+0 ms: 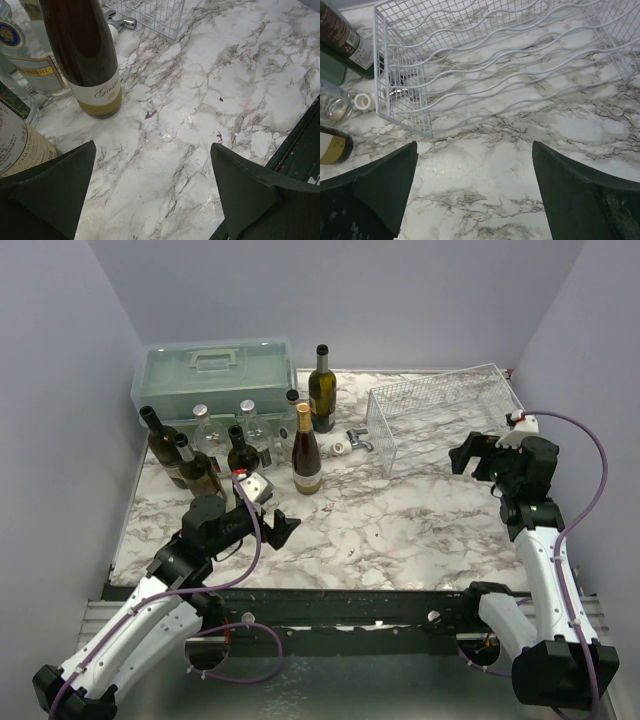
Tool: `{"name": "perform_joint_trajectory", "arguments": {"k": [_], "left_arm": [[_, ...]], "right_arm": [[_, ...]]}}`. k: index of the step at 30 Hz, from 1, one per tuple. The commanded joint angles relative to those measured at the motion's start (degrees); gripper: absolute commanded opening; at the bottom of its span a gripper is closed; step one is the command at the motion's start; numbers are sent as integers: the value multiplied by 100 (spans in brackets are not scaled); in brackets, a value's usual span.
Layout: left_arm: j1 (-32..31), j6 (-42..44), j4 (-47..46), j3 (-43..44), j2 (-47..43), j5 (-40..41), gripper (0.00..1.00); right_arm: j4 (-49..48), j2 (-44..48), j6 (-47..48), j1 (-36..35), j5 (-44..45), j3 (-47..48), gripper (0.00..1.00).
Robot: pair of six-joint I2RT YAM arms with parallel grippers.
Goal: Take the wine bottle off the wine rack
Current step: Reset both arms
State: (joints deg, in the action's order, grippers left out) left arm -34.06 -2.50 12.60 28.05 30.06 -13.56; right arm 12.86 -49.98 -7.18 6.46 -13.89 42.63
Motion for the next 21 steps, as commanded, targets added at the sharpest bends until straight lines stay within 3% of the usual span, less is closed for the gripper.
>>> {"name": "perform_joint_trajectory", "arguments": {"k": [1,21], "left_arm": [[44,83,1,-41,-33,119,99],[46,110,23,-48,-9,126,99]], "right_arm": [[-154,94,-461,31,497,136,100],[-102,128,-505,26,566,210,100]]}}
